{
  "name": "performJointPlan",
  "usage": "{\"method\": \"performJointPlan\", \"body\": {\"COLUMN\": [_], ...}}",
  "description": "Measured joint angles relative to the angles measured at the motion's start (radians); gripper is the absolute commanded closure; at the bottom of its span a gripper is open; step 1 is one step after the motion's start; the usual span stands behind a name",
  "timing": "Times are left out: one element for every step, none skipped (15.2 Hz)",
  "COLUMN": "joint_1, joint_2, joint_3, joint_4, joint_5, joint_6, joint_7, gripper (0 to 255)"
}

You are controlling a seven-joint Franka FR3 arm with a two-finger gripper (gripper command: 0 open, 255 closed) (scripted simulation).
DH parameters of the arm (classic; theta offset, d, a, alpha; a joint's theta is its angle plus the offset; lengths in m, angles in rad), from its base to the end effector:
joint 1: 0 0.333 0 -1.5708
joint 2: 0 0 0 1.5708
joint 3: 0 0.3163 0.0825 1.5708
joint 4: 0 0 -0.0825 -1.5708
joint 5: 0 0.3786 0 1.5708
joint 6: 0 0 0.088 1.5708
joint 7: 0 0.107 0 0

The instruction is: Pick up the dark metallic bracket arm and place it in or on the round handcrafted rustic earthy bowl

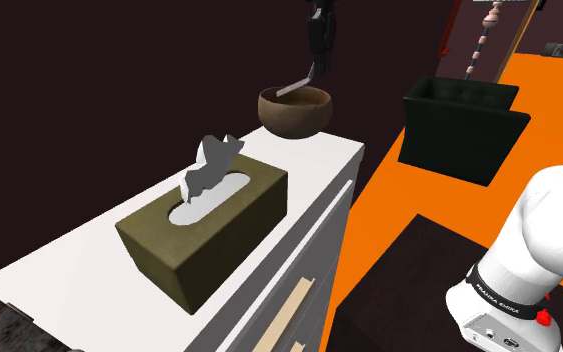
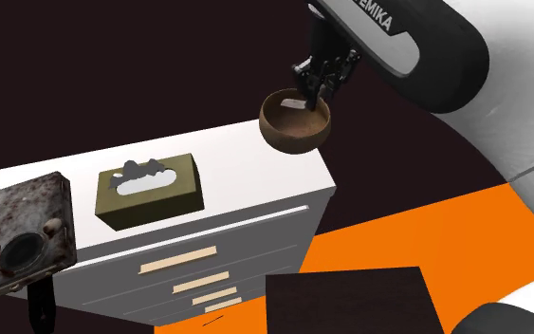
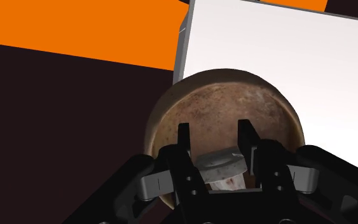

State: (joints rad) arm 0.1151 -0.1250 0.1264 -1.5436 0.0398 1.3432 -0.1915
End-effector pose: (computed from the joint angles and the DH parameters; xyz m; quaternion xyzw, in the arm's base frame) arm 0.4677 0.1255 0.6822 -0.9752 -0.2175 0.0385 0.0108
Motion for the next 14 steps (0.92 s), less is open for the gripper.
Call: {"method": "performJointPlan", "body": {"joint_1": [0.000,0.000,0.000,-0.001,-0.001,-0.001,0.000,0.000,0.000,0.000,0.000,0.000,0.000,0.000], "joint_2": [-0.004,-0.011,-0.016,-0.021,-0.036,-0.041,-0.040,-0.039,-0.039,-0.039,-0.039,-0.039,-0.039,-0.039], "joint_3": [-0.001,-0.001,-0.001,-0.002,-0.002,-0.002,-0.001,-0.001,-0.002,-0.002,-0.002,-0.002,-0.002,-0.002], "joint_4": [-0.019,-0.040,-0.060,-0.079,-0.112,-0.129,-0.135,-0.138,-0.140,-0.140,-0.141,-0.141,-0.141,-0.141], "joint_5": [0.000,0.001,0.001,0.002,0.003,0.004,0.004,0.004,0.004,0.004,0.004,0.004,0.004,0.004], "joint_6": [0.015,0.029,0.044,0.058,0.077,0.088,0.096,0.099,0.101,0.102,0.102,0.102,0.102,0.103], "joint_7": [-0.002,-0.002,-0.003,-0.005,-0.006,-0.006,-0.006,-0.006,-0.006,-0.006,-0.007,-0.007,-0.007,-0.007], "gripper": [255,255,255,255,255,255,255,255,255,255,255,255,0,0]}}
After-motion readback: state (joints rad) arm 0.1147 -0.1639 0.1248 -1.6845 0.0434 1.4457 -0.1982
